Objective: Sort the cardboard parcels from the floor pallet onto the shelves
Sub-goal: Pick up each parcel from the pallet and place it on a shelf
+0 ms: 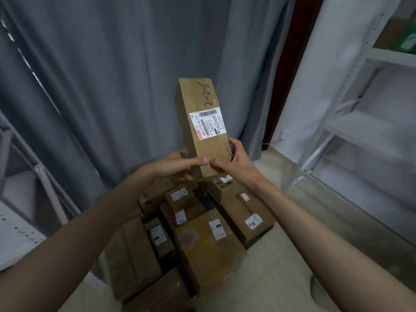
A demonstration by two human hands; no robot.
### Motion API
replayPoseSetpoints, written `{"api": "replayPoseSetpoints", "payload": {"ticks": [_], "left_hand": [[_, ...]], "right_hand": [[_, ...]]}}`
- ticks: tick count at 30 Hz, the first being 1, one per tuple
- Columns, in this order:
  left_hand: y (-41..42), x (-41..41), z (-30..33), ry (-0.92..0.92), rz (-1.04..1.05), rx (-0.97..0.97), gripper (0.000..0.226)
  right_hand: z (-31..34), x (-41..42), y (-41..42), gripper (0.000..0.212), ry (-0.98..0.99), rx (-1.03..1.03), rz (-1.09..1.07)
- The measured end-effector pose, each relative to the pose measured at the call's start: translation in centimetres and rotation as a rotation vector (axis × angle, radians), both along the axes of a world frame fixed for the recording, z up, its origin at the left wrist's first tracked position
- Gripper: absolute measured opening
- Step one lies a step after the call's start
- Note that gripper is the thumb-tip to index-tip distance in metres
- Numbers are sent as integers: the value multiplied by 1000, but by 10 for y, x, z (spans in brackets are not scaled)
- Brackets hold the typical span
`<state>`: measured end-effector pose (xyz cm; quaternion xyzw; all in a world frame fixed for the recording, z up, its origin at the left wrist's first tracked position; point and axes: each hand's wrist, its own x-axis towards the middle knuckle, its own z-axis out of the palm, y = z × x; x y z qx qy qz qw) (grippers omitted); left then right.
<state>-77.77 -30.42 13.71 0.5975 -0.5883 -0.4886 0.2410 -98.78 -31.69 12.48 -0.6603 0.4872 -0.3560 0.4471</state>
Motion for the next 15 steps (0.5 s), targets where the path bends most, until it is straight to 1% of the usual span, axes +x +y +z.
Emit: {"api": "replayPoseSetpoints", "payload": {"ticks": [4,6,10,12,15], "left_hand": [[-49,-7,-32,52,-8,54,85],[-70,-4,-53,122,35,103,93],[-109,4,-91,183,114,199,81],[-125,8,-101,216,130,229,84],[-144,13,-115,227,103,292,96]], "right_hand": [[-16,-1,-37,86,39,47,-7],[-22,2,-57,95,128,67,-12],[-38,15,-99,102,300,100,-9],[-49,26,-118,104,350,109,2],[-68,35,-140,108,466,123,0]]}}
